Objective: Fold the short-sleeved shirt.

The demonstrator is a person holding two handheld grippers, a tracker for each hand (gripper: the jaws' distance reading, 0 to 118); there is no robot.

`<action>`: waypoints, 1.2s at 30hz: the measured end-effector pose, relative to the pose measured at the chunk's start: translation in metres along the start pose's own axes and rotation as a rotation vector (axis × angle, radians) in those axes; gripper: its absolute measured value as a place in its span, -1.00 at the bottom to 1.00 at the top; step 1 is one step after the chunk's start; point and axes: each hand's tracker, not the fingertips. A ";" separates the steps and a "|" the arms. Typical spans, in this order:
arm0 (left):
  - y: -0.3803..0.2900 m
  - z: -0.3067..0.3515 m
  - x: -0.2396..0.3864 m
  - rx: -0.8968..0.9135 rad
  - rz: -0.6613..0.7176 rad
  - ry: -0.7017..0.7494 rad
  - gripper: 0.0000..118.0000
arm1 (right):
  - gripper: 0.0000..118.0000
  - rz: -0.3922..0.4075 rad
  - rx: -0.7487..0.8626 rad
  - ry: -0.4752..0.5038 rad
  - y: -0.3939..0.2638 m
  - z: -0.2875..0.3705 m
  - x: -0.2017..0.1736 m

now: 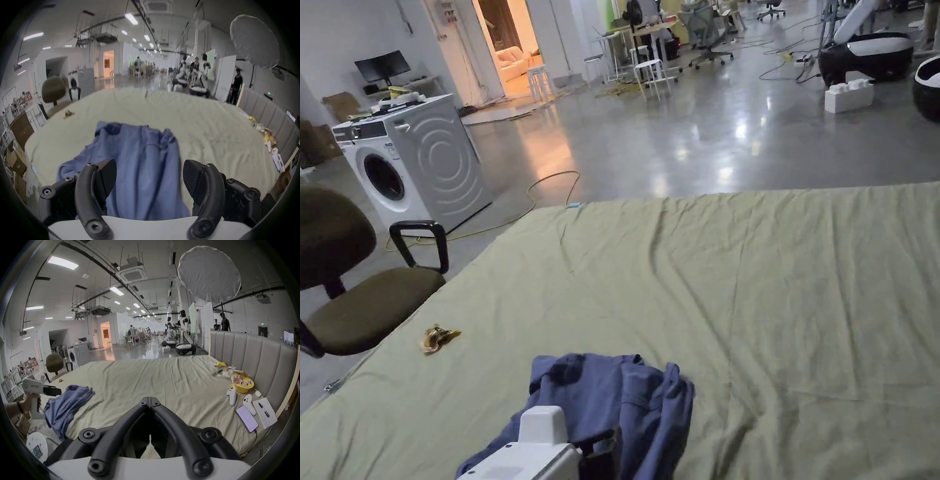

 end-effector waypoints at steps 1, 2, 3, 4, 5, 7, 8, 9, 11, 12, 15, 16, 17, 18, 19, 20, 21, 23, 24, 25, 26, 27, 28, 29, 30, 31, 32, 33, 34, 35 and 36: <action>0.004 -0.019 -0.001 -0.040 -0.011 0.014 0.44 | -1.00 0.005 -0.021 -0.006 -0.002 -0.004 -0.001; 0.006 -0.041 -0.003 -0.066 -0.045 0.037 0.44 | -1.00 0.012 -0.045 -0.010 -0.005 -0.009 -0.001; 0.008 -0.061 -0.006 -0.097 -0.067 0.046 0.44 | -1.00 0.020 -0.062 -0.014 -0.008 -0.012 -0.002; 0.007 -0.071 -0.007 -0.110 -0.083 0.035 0.44 | -1.00 0.025 -0.075 -0.019 -0.010 -0.015 -0.003; 0.007 -0.089 -0.008 -0.143 -0.107 0.038 0.44 | -1.00 0.027 -0.091 -0.025 -0.013 -0.018 -0.003; 0.004 -0.117 -0.013 -0.233 -0.092 0.109 0.43 | -1.00 0.028 -0.125 -0.042 -0.018 -0.024 -0.004; 0.002 -0.130 -0.017 -0.270 -0.058 0.184 0.43 | -1.00 0.023 -0.137 -0.049 -0.020 -0.026 -0.004; 0.001 -0.141 -0.024 -0.292 -0.012 0.189 0.43 | -1.00 0.016 -0.143 -0.049 -0.022 -0.028 -0.003; 0.001 -0.141 -0.031 -0.247 0.018 0.133 0.43 | -1.00 0.007 -0.162 -0.052 -0.027 -0.031 -0.001; 0.001 -0.140 -0.027 -0.243 -0.016 0.138 0.42 | -1.00 0.002 -0.174 -0.053 -0.029 -0.033 0.000; 0.002 -0.142 -0.025 -0.257 -0.097 0.091 -0.04 | -1.00 -0.022 -0.208 -0.047 -0.036 -0.039 0.004; 0.004 -0.142 -0.023 -0.260 -0.097 0.081 -0.35 | -1.00 -0.029 -0.217 -0.046 -0.037 -0.040 0.004; 0.005 -0.142 -0.016 -0.258 -0.104 0.071 -0.87 | -1.00 -0.034 -0.224 -0.048 -0.037 -0.041 0.004; 0.006 -0.145 -0.008 -0.267 -0.118 0.072 -0.87 | -1.00 -0.037 -0.221 -0.049 -0.037 -0.039 0.004; 0.004 -0.149 -0.003 -0.295 -0.149 0.118 -0.87 | -1.00 -0.041 -0.217 -0.048 -0.036 -0.038 0.004; 0.004 -0.151 -0.002 -0.296 -0.162 0.120 -0.87 | -1.00 -0.044 -0.212 -0.047 -0.035 -0.036 0.005; 0.007 -0.150 -0.001 -0.299 -0.154 0.117 -0.88 | -1.00 -0.047 -0.209 -0.047 -0.034 -0.034 0.005; 0.018 -0.144 -0.012 -0.302 -0.022 0.076 -0.88 | -1.00 -0.054 -0.193 -0.046 -0.032 -0.028 0.009; 0.025 -0.137 -0.020 -0.266 0.092 0.044 -0.88 | -1.00 -0.057 -0.182 -0.042 -0.031 -0.025 0.012; 0.031 -0.128 -0.024 -0.216 0.177 -0.004 -0.88 | -1.00 -0.061 -0.179 -0.041 -0.032 -0.023 0.014; 0.039 -0.117 -0.024 -0.147 0.258 -0.068 -0.88 | -1.00 -0.065 -0.178 -0.042 -0.032 -0.021 0.017; 0.051 -0.108 -0.019 -0.090 0.288 -0.090 -0.88 | -1.00 -0.070 -0.181 -0.046 -0.033 -0.020 0.020; 0.061 -0.102 -0.012 -0.056 0.290 -0.090 -0.88 | -1.00 -0.074 -0.182 -0.050 -0.034 -0.018 0.023; 0.078 -0.092 0.007 -0.037 0.277 -0.084 -0.88 | -1.00 -0.081 -0.178 -0.058 -0.035 -0.014 0.027; 0.090 -0.088 0.017 -0.052 0.260 -0.090 -0.88 | -1.00 -0.090 -0.172 -0.061 -0.035 -0.010 0.029; 0.104 -0.081 0.030 -0.021 0.253 -0.098 -0.88 | -1.00 -0.099 -0.163 -0.064 -0.035 -0.005 0.033; 0.119 -0.074 0.043 0.009 0.250 -0.140 -0.88 | -1.00 -0.108 -0.151 -0.071 -0.037 0.001 0.037; 0.133 -0.074 0.052 0.055 0.234 -0.180 -0.88 | -1.00 -0.116 -0.142 -0.079 -0.039 0.006 0.041; 0.145 -0.070 0.069 0.081 0.196 -0.215 -0.88 | -1.00 -0.125 -0.138 -0.086 -0.040 0.010 0.044; 0.157 -0.065 0.093 0.095 0.120 -0.243 -0.88 | -1.00 -0.137 -0.139 -0.095 -0.041 0.013 0.048; 0.168 -0.060 0.121 0.116 0.047 -0.266 -0.88 | -1.00 -0.148 -0.140 -0.109 -0.042 0.017 0.052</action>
